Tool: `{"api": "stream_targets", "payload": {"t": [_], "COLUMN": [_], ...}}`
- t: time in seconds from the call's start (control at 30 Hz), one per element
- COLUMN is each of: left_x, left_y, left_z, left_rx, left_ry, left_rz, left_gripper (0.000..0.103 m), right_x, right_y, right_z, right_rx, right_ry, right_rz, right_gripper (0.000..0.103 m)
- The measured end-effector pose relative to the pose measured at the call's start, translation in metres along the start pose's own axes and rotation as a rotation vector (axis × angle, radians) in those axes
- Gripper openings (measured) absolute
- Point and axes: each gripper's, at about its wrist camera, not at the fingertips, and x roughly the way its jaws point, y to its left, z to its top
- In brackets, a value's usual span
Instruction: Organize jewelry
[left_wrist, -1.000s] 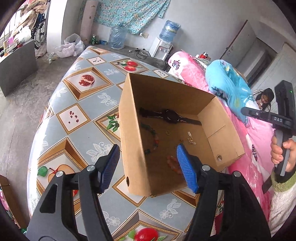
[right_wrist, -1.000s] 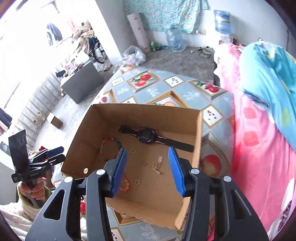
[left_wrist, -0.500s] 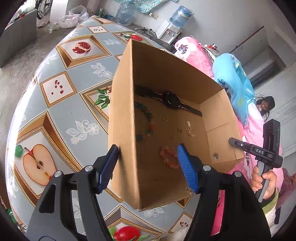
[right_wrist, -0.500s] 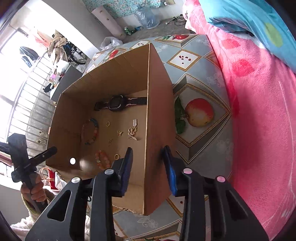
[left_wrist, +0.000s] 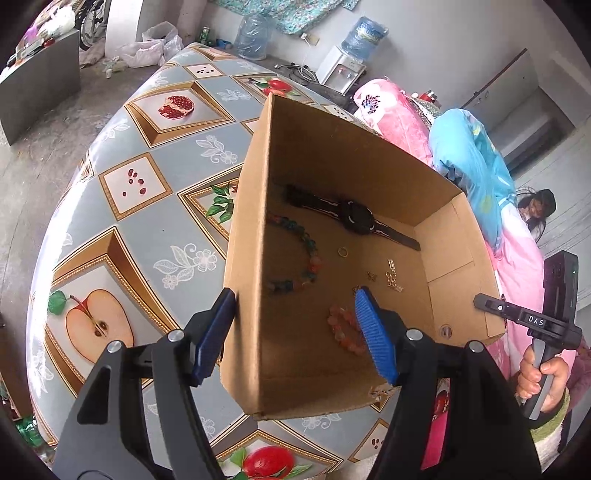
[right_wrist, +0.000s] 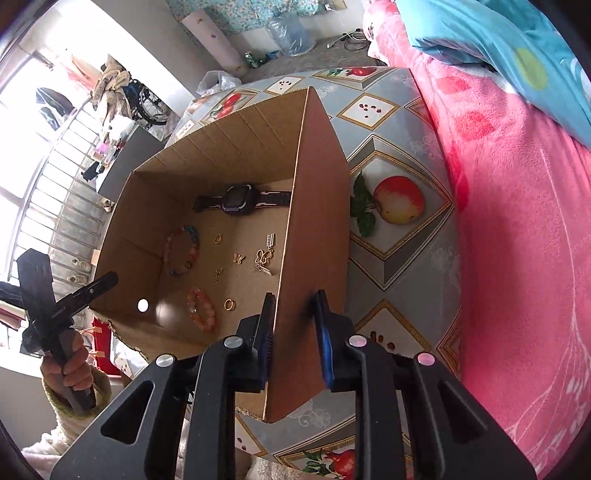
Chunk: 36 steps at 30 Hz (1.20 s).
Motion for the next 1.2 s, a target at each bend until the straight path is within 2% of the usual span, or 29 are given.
{"api": "stream_targets", "payload": {"t": [0.3,0.53,0.7,1.2], "left_x": [-0.019,-0.029,-0.028,-0.027], "left_y": [-0.003,-0.004,-0.004,-0.002], "left_z": [-0.034,-0.054,-0.058,-0.067], "left_rx": [0.035,0.037,0.048,0.045], "left_ry": [0.004,-0.003,-0.006,-0.003], "left_rz": [0.011,-0.002,0.020,0.015], "left_gripper": [0.063,0.063,0.063,0.063], "right_x": [-0.009,-0.016,-0.015,-0.008], "right_y": [-0.003,-0.008,-0.006,-0.009], "right_z": [-0.038,-0.053,-0.059,-0.065], "right_rx": [0.020,0.026,0.021,0.029], "right_ry": [-0.010,-0.012,-0.009,0.004], "right_rz": [0.019,0.032,0.028,0.028], "right_gripper": [0.022,0.022,0.022,0.022]}}
